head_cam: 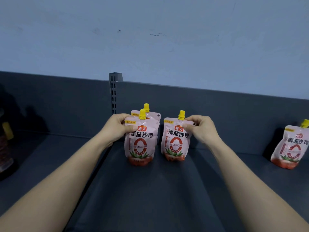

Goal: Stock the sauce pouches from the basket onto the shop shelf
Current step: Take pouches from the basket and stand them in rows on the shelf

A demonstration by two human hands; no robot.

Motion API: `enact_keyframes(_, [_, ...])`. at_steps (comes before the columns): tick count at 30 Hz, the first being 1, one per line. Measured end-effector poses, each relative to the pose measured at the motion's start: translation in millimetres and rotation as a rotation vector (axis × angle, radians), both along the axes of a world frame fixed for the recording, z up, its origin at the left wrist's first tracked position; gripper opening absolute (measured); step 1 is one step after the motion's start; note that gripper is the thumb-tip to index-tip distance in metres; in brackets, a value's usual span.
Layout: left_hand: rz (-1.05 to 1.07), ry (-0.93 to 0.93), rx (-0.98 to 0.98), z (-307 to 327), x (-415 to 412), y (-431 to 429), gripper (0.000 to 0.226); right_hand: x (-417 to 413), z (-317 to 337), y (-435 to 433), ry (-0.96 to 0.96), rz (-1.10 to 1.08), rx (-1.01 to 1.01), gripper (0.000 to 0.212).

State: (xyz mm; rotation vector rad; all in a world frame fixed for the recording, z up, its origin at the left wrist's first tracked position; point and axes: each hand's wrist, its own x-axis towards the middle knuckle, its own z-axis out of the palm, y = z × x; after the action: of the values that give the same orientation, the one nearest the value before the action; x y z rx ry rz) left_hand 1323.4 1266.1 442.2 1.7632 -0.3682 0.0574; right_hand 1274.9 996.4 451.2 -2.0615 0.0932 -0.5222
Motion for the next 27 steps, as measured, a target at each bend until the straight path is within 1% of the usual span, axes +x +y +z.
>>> enact_keyframes(3, [0.028,-0.004,-0.038,-1,-2,-5,0.025,6,-2,0,-0.033,-0.026,0.021,0.011])
enact_keyframes(7, [0.046,-0.009,-0.057,-3,1,-6,0.022,16,-4,1,-0.051,-0.047,0.032,0.016])
enact_keyframes(16, [0.032,-0.011,-0.039,-3,8,-9,0.024,30,-7,-1,-0.044,-0.060,0.000,0.009])
enact_keyframes(23, [0.016,-0.037,-0.003,-6,8,-6,0.022,26,-13,1,-0.058,-0.082,-0.157,0.019])
enact_keyframes(27, [0.029,-0.066,0.002,-8,5,-5,0.024,19,-15,5,-0.078,-0.139,-0.345,0.038])
